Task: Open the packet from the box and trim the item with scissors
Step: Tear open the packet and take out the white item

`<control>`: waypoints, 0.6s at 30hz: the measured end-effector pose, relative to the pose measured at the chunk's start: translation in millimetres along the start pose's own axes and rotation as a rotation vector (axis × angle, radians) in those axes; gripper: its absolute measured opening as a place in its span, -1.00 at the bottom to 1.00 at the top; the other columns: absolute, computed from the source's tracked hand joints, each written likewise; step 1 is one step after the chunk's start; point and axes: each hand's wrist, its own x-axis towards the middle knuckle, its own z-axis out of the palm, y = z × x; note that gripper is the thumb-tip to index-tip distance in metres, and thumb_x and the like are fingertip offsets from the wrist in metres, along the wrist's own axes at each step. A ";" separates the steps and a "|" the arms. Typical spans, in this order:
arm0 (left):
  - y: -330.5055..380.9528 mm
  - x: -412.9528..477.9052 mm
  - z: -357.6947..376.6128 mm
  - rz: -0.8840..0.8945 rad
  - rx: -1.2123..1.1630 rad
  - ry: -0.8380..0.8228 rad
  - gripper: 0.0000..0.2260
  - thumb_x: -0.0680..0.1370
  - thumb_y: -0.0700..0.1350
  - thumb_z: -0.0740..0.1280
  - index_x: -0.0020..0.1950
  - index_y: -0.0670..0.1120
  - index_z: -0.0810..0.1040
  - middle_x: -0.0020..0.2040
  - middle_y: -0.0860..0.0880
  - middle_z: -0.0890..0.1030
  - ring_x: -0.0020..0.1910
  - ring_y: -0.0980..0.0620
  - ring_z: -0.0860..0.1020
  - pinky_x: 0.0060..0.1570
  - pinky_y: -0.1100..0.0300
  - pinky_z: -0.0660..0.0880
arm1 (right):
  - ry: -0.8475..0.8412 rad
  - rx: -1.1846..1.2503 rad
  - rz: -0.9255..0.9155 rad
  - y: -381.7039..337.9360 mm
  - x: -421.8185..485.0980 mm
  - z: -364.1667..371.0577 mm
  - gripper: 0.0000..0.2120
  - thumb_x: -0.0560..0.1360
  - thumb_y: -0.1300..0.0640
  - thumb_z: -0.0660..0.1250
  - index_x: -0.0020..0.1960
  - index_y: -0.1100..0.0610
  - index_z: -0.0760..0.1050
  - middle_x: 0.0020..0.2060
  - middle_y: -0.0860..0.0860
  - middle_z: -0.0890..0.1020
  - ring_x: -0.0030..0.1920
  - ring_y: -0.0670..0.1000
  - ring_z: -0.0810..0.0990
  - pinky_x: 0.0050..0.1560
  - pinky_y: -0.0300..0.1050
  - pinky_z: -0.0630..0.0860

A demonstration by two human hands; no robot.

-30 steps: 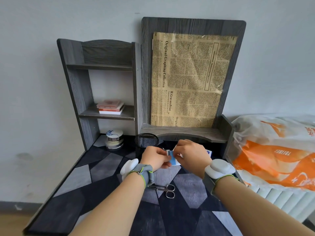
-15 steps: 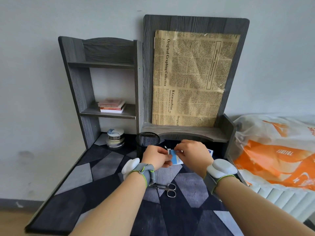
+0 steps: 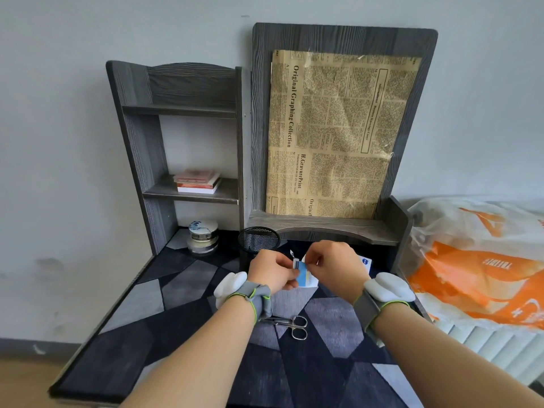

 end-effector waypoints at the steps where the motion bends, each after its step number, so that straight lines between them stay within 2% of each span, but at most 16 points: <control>1: -0.2 -0.2 0.2 -0.001 -0.007 0.000 -0.87 0.44 -0.33 0.41 -0.25 -0.16 0.53 -0.39 -0.15 0.60 -0.51 0.05 0.59 -0.35 0.21 0.60 | 0.004 -0.003 -0.007 0.1 0.3 -0.3 -0.90 0.42 0.15 0.31 -0.13 0.03 0.60 -0.16 -0.05 0.66 -0.14 0.02 0.60 -0.10 -0.11 0.53; 7: -0.7 0.1 2.1 0.008 0.009 -0.002 -0.88 0.44 -0.34 0.41 -0.23 -0.17 0.52 -0.38 -0.13 0.59 -0.56 0.11 0.57 -0.45 0.29 0.56 | -0.021 0.015 0.009 0.8 2.3 0.0 -0.94 0.40 0.13 0.33 -0.22 0.04 0.57 -0.25 -0.07 0.63 -0.20 -0.01 0.58 -0.10 -0.09 0.54; 10: -2.6 -0.1 2.7 0.046 0.074 0.008 -0.85 0.43 -0.32 0.42 -0.28 -0.13 0.53 -0.40 -0.12 0.59 -0.53 0.09 0.58 -0.33 0.19 0.61 | -0.059 0.053 0.038 0.5 1.7 -0.5 -0.88 0.37 0.14 0.36 -0.30 -0.02 0.48 -0.33 -0.11 0.57 -0.25 -0.06 0.53 -0.13 -0.14 0.52; 13: -3.0 -2.1 2.2 0.072 0.115 0.006 -0.83 0.43 -0.30 0.43 -0.31 -0.10 0.54 -0.40 -0.12 0.60 -0.46 0.02 0.60 -0.22 0.11 0.63 | -0.082 0.115 0.083 0.7 1.1 -1.6 -0.81 0.34 0.16 0.39 -0.36 -0.05 0.44 -0.33 -0.08 0.60 -0.25 -0.04 0.56 -0.15 -0.16 0.53; 18: -6.2 -1.3 1.5 0.114 0.171 0.026 -0.78 0.41 -0.29 0.43 -0.35 -0.04 0.54 -0.47 -0.06 0.59 -0.35 -0.09 0.62 -0.15 0.04 0.64 | -0.143 0.210 0.119 2.6 -0.6 -4.4 -0.84 0.28 0.19 0.45 -0.34 0.00 0.50 -0.27 -0.02 0.66 -0.28 -0.03 0.56 -0.14 -0.10 0.54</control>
